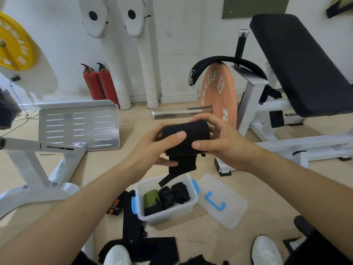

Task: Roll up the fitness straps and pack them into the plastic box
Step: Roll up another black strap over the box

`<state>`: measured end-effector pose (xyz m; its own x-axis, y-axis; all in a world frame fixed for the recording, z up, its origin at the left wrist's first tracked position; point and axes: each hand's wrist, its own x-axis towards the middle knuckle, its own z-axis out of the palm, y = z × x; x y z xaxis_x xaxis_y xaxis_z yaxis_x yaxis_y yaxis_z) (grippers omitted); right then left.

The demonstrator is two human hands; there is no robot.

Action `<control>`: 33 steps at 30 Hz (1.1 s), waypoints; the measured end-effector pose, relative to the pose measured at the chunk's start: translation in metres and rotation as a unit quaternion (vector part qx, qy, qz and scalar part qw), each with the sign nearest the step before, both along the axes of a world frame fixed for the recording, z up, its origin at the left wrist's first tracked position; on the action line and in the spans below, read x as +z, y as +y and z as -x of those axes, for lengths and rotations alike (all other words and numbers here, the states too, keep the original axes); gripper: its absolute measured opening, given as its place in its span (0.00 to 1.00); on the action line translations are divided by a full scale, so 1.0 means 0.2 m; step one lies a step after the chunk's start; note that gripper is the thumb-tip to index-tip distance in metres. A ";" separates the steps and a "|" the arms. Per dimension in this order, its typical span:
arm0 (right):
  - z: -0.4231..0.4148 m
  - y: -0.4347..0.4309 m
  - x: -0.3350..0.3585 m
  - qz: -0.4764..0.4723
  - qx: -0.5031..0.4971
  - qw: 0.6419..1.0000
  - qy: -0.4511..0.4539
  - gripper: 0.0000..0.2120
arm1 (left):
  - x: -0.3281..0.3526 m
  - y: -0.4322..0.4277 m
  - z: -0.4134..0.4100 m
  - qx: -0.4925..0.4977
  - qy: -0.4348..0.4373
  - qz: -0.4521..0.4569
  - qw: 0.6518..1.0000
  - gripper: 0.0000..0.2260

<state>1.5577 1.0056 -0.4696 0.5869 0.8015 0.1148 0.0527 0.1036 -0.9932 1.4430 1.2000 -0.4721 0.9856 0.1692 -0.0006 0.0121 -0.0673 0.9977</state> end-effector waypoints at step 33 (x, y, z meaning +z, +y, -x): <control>0.05 0.01 -0.05 0.032 0.014 0.989 -0.145 0.29 | 0.03 0.01 0.02 -0.003 0.078 -0.036 0.996 0.23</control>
<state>1.5483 1.0081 -0.4798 0.5137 0.8285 0.2228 0.3343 0.0460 -0.9414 1.4396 1.2025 -0.4657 0.9756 0.1675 -0.1420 0.1658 -0.1383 0.9764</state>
